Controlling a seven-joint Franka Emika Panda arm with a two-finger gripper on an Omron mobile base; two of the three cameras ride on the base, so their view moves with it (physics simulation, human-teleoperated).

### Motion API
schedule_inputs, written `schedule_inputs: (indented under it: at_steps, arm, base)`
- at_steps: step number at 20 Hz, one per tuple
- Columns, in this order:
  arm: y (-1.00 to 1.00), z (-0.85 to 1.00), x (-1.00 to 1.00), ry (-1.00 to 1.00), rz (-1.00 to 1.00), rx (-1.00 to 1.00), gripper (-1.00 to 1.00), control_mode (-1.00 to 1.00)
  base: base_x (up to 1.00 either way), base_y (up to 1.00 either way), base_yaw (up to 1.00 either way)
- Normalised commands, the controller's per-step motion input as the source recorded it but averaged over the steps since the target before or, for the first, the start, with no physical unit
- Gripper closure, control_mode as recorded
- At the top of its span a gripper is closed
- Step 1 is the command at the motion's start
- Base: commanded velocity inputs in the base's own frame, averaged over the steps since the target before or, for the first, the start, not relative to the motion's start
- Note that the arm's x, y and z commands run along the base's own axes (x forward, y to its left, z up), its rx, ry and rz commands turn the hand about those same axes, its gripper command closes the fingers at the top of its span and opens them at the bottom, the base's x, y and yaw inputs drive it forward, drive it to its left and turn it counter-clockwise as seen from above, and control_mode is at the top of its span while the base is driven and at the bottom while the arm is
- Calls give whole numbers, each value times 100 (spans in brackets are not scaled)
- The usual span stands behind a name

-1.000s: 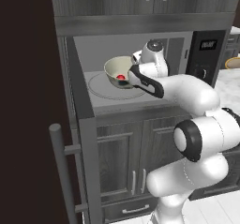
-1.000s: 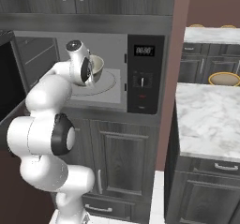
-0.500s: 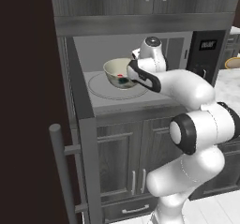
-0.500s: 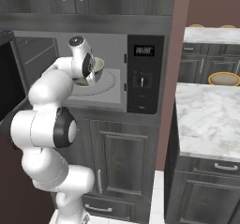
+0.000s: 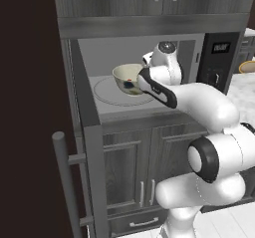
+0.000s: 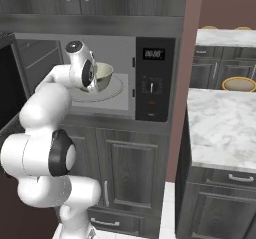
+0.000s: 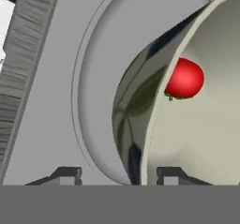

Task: Pick the tomato from the sink and place it in the bowl. Then pick the bowl and place it in the microwave. Then close the microwave door and press the start button.

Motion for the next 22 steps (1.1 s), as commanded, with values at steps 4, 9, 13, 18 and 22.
schedule_inputs:
  at_steps: [4,9,13,18,22]
  arm:
    - [0,45,-65,-3,-1,4,-100,-100]
    - [0,32,-100,0,0,10,-100,-100]
    - [0,25,-100,0,0,13,-100,-100]
    - [4,20,-100,0,0,10,-100,-100]
    - [0,33,-100,5,0,7,-100,-100]
  base:
    - [0,0,0]
    - [0,0,0]
    - [0,0,0]
    - [0,0,0]
    - [0,0,0]
